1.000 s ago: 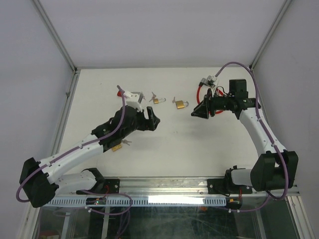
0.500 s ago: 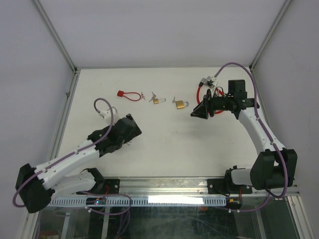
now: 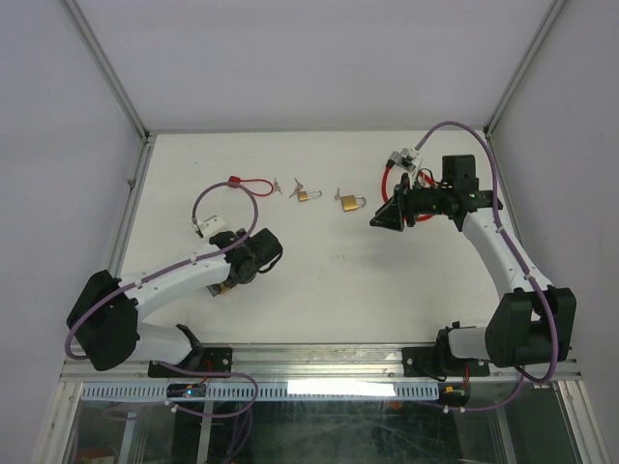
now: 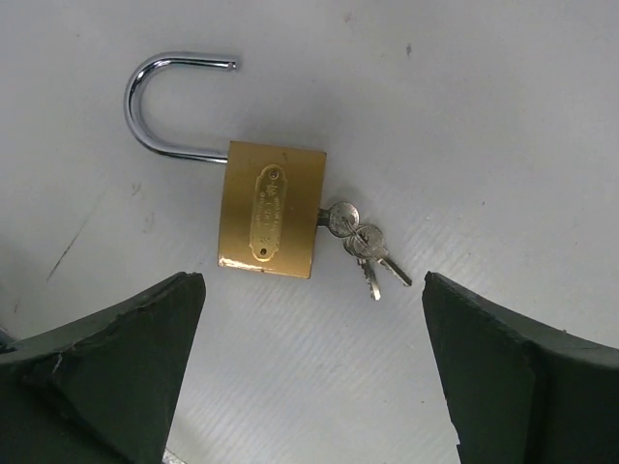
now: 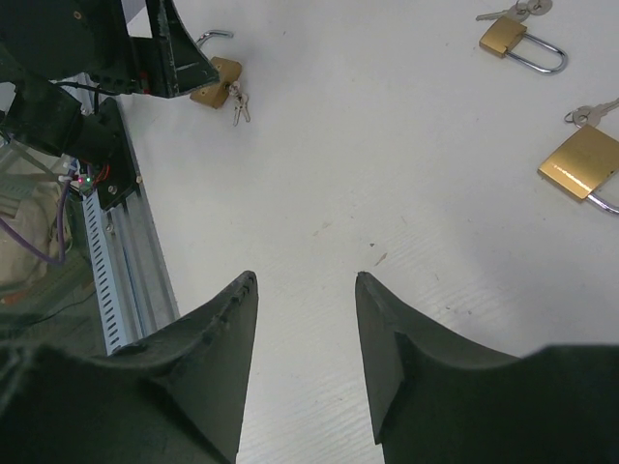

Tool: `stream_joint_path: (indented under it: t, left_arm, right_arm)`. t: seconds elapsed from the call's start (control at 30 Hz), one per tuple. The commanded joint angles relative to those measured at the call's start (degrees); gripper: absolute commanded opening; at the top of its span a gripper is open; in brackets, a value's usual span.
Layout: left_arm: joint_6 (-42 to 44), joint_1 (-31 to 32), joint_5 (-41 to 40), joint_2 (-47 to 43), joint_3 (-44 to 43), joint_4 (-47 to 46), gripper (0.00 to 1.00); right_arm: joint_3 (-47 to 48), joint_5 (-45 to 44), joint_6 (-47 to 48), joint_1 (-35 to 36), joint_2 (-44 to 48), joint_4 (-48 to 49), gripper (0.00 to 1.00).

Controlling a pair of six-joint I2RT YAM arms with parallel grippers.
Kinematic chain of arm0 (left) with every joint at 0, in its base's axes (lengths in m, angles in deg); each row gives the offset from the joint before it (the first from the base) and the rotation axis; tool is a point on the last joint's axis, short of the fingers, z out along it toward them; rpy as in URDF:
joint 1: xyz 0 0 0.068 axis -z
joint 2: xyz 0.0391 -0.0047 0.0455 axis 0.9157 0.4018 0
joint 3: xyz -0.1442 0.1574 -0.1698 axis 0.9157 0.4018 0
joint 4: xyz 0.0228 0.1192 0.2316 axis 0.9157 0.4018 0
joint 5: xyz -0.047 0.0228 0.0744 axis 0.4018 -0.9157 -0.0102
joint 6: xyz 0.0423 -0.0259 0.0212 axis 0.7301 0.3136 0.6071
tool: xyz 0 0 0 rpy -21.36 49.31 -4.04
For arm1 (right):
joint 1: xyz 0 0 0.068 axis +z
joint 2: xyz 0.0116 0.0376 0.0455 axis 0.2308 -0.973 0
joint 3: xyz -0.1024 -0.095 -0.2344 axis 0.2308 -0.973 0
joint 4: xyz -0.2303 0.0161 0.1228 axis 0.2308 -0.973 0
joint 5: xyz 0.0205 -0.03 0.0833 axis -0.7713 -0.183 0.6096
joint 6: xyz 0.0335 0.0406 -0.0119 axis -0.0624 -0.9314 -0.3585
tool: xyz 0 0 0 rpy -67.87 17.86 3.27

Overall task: Lock with the key
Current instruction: Pick up the lock from the center of the board.

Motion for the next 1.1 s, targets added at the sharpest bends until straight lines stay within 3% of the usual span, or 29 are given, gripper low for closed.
stream_joint_path:
  t: [0.0, 0.17, 0.3, 0.53, 1.07]
  left_arm:
    - [1.3, -2.5, -0.8, -9.1, 5.2, -6.9, 0.99]
    - [3.4, -5.6, 1.2, -14.2, 10.0, -11.4, 0.99]
    - [3.7, -5.9, 1.6, -13.3, 10.5, -12.3, 0.96]
    - [2.8, -5.9, 1.9, -7.7, 10.4, -12.9, 0.86]
    - [3.3, -5.9, 5.7, -12.4, 16.2, -12.8, 0.68]
  right_arm:
    - [0.3, 0.3, 0.0, 0.2, -0.3, 1.5, 0.48]
    - [0.4, 0.8, -0.2, 0.2, -0.3, 1.4, 0.48]
    - [0.3, 0.9, -0.3, 0.2, -0.5, 1.5, 0.48]
    - [0.3, 0.7, -0.3, 0.2, -0.7, 1.5, 0.48]
    - [0.1, 1.1, -0.7, 0.2, -1.2, 1.8, 0.49]
